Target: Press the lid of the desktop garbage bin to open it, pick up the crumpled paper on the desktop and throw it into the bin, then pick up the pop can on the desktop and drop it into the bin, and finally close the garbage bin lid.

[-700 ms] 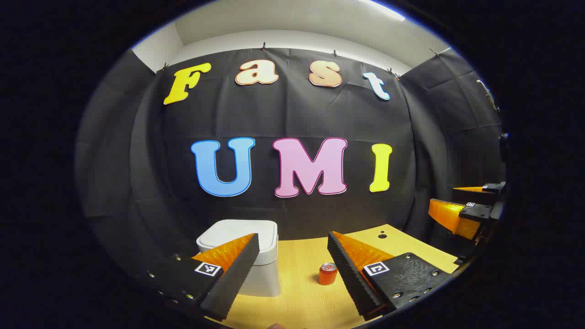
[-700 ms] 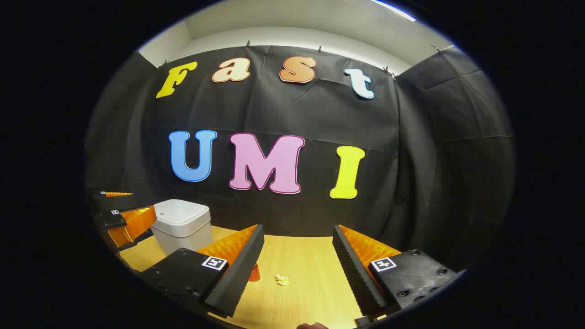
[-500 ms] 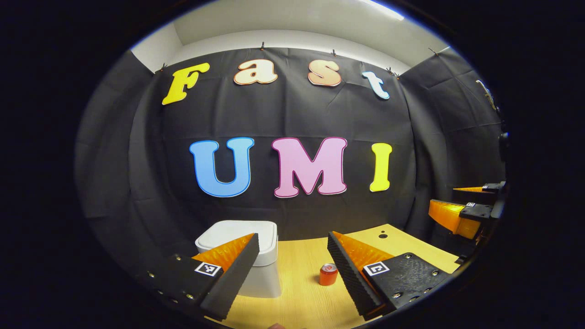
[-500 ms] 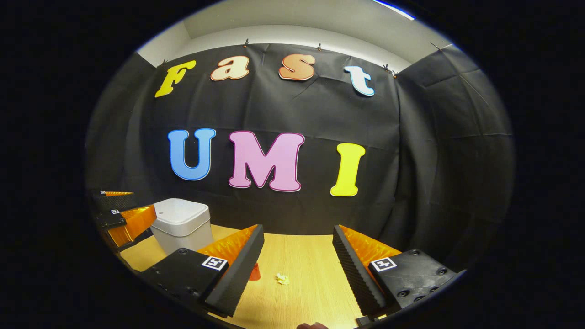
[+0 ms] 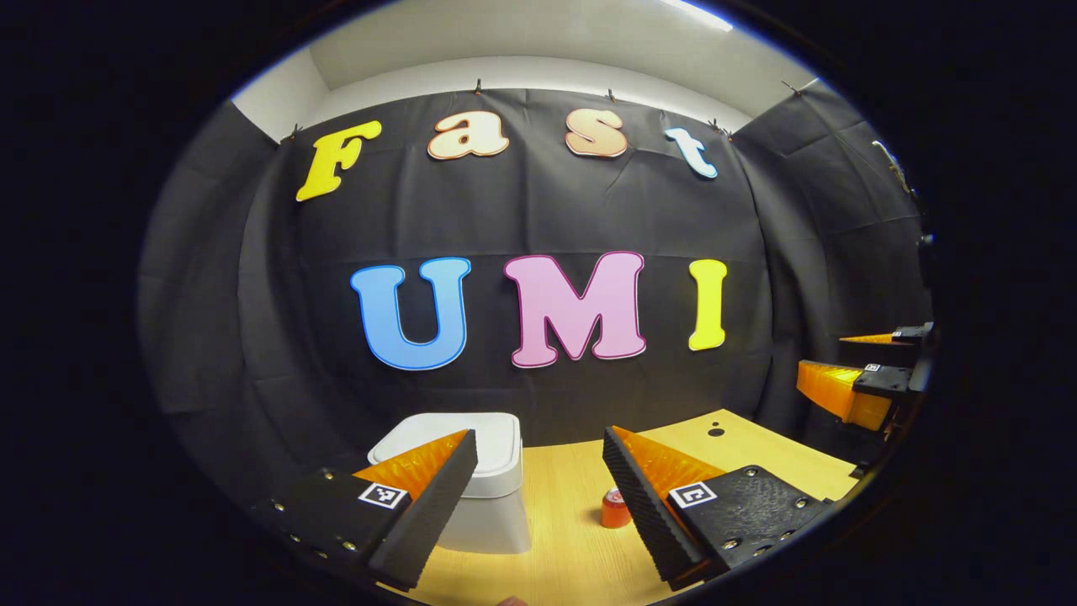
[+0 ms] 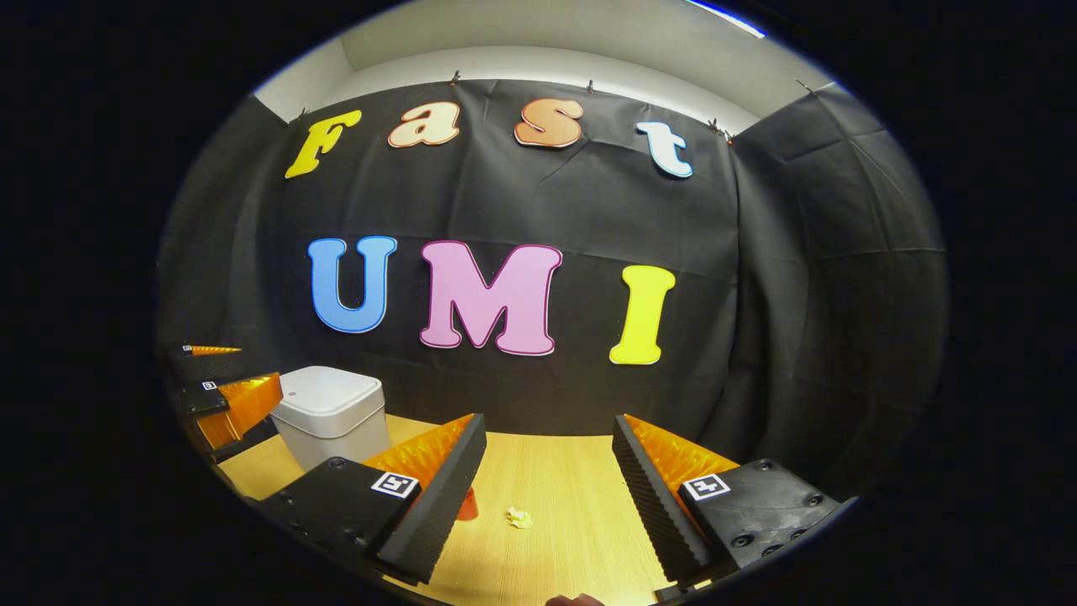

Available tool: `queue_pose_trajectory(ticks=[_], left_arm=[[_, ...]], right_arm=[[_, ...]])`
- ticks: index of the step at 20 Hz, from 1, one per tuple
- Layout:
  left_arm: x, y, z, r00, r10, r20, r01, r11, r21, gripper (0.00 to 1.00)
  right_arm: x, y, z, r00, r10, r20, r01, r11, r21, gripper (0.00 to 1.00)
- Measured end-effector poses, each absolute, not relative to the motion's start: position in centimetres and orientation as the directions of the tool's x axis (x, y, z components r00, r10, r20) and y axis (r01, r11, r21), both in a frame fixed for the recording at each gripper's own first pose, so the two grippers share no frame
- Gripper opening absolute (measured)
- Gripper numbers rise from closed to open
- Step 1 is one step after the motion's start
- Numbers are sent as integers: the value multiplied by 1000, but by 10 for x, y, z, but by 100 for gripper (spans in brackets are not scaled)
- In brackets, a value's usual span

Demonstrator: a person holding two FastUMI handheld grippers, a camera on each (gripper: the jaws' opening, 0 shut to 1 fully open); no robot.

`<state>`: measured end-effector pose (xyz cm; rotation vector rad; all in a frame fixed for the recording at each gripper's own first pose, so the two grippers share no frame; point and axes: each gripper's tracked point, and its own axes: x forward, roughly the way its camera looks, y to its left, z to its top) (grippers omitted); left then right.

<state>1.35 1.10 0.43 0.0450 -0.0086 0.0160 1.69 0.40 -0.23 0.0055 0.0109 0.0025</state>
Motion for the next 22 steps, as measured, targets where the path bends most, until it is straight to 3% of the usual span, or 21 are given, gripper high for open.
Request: queue_pose_trajectory(ticks=[7,13,14,16,18,19,20,21,22], left_arm=[[18,6,-4,999,-28,-25,29,999,19,97],[16,10,10,1000,-23,10,23,998,65,94],[14,11,9,1000,-23,12,22,998,61,87],[16,9,6,999,-46,-2,46,998,37,84],[17,17,2,999,-43,-19,44,998,36,66],[19,23,5,999,-31,-13,32,998,46,66],[22,30,8,1000,-20,-9,21,998,55,52],[26,34,10,1000,-23,-9,24,998,62,45],[28,41,10,1000,-14,-6,14,998,63,43]], right_arm=[[20,7,2,1000,7,0,-7,1000,-3,97],[18,4,0,1000,-6,-1,6,1000,3,98],[17,3,0,1000,-9,-2,9,1000,-1,97],[16,3,-1,1000,-11,-2,11,1000,4,97],[15,2,0,1000,-17,-1,17,1000,7,97],[14,2,1,1000,-21,2,21,1000,6,98],[14,2,1,1000,-21,4,21,1000,6,97],[14,2,1,1000,-21,4,21,1000,5,97],[15,3,0,1000,-22,2,22,1000,3,97]])
